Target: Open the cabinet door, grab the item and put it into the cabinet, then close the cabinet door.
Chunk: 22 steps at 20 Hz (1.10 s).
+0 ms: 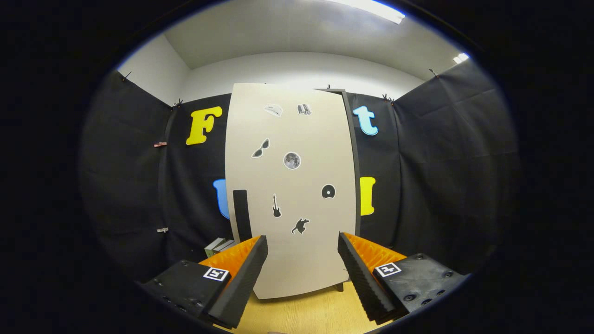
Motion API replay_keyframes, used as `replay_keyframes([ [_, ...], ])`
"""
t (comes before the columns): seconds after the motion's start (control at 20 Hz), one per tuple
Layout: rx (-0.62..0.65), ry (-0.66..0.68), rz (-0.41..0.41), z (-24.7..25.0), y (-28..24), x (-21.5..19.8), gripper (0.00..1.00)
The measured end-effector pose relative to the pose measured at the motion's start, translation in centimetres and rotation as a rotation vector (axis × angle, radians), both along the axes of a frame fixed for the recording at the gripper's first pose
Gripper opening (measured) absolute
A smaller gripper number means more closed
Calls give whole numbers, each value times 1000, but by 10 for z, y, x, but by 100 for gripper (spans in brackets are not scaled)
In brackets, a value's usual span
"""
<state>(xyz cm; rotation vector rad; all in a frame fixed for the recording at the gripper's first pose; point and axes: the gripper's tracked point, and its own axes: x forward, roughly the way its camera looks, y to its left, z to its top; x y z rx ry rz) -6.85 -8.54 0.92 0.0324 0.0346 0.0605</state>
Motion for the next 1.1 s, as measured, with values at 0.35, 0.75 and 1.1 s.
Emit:
replay_keyframes([
  [0.35, 2, -13, -15, 4, -3, -7, 98],
  [0.75, 0, -28, -15, 10, -1, -16, 98],
  [1.1, 6, -19, -18, 8, -5, -24, 98],
])
